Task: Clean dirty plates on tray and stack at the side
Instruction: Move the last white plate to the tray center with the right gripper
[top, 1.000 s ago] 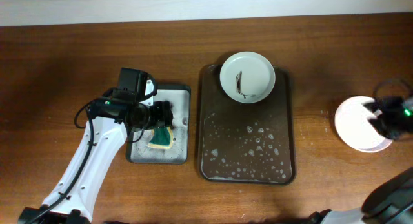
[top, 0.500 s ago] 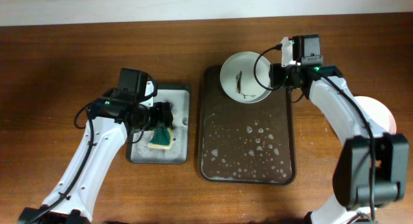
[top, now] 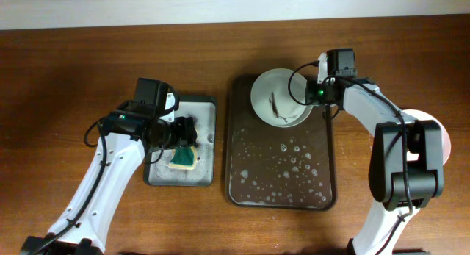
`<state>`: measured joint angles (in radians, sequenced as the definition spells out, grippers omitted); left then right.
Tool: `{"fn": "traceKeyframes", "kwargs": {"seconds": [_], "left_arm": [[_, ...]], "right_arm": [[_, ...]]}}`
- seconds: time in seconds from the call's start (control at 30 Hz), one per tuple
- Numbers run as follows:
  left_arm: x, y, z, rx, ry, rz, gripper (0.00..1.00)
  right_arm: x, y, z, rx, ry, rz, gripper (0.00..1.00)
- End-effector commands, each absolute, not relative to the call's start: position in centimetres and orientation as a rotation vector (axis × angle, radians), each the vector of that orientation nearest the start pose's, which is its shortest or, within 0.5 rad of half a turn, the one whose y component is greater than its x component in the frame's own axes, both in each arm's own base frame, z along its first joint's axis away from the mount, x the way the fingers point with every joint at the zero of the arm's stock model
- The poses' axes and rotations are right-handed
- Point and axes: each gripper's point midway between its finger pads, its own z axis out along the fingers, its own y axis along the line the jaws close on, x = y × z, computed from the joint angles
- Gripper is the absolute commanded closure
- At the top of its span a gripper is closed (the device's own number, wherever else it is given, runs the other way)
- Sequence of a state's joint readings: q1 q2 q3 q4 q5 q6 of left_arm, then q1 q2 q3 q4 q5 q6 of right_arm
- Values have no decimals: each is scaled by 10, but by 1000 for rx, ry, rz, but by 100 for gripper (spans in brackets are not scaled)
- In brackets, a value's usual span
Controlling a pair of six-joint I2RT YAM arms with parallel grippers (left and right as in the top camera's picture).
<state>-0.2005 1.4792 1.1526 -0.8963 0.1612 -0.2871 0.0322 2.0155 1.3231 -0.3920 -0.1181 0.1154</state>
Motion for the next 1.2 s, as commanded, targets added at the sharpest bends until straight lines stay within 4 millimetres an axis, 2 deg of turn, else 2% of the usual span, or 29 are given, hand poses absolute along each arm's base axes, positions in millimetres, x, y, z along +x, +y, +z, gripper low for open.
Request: {"fn": "traceKeyframes", "kwargs": {"seconds": [0.0, 0.07, 0.17, 0.27, 0.37, 0.4, 0.43, 0.47, 0.5, 0.57, 0.63, 0.7, 0.73, 0.8, 0.87, 0.97, 1.0, 1.07, 1.1, 1.13, 1.17], "left_arm": [[319, -94, 133, -73, 2809, -354, 25], [318, -94, 132, -73, 2812, -353, 24], [318, -94, 132, -73, 2812, -353, 24], [318, -94, 133, -73, 2811, -353, 24], [319, -94, 133, -72, 2808, -353, 23], [319, -94, 133, -72, 2809, -353, 24], [319, -94, 133, -72, 2809, -353, 23], [319, -94, 133, -72, 2809, -353, 23], [319, -94, 133, -72, 2809, -353, 23], [319, -94, 133, -72, 2809, -353, 23], [319, -94, 133, -72, 2810, -353, 21], [319, -94, 133, -73, 2809, -352, 21], [319, -93, 132, -74, 2807, -346, 20], [322, -90, 131, -78, 2799, -316, 18], [327, -86, 127, -82, 2786, -275, 20], [328, -87, 103, -61, 2829, -198, 25], [326, -84, 86, -74, 2874, -130, 36], [324, -74, 61, -205, 2927, -21, 46], [324, -74, 48, -234, 2958, -12, 49], [324, -76, 37, -239, 2985, -11, 59], [323, -77, 29, -237, 3005, -7, 61]], "right_arm": [[463, 39, 25, 299, 2700, 283, 96], [455, 41, 31, 331, 2721, 304, 96], [427, 41, 52, 405, 2780, 315, 96], [390, 48, 69, 481, 2878, 333, 96], [350, 57, 66, 650, 3015, 342, 95], [338, 65, 65, 669, 3062, 369, 74], [332, 75, 66, 652, 3091, 400, 57], [328, 84, 67, 647, 3106, 424, 49], [327, 89, 68, 648, 3109, 440, 44], [330, 92, 76, 656, 3078, 458, 43], [339, 85, 96, 636, 2996, 455, 43], [353, 76, 132, 486, 2874, 450, 43], [358, 72, 162, 326, 2786, 430, 43], [356, 72, 200, 120, 2680, 406, 45], [348, 73, 229, 5, 2592, 388, 45], [326, 70, 256, -35, 2531, 379, 43], [317, 70, 258, -34, 2539, 380, 43], [308, 69, 254, -29, 2577, 379, 43], [305, 68, 250, -26, 2598, 378, 43], [302, 68, 246, -22, 2622, 378, 43], [301, 68, 242, -19, 2644, 377, 43]]}}
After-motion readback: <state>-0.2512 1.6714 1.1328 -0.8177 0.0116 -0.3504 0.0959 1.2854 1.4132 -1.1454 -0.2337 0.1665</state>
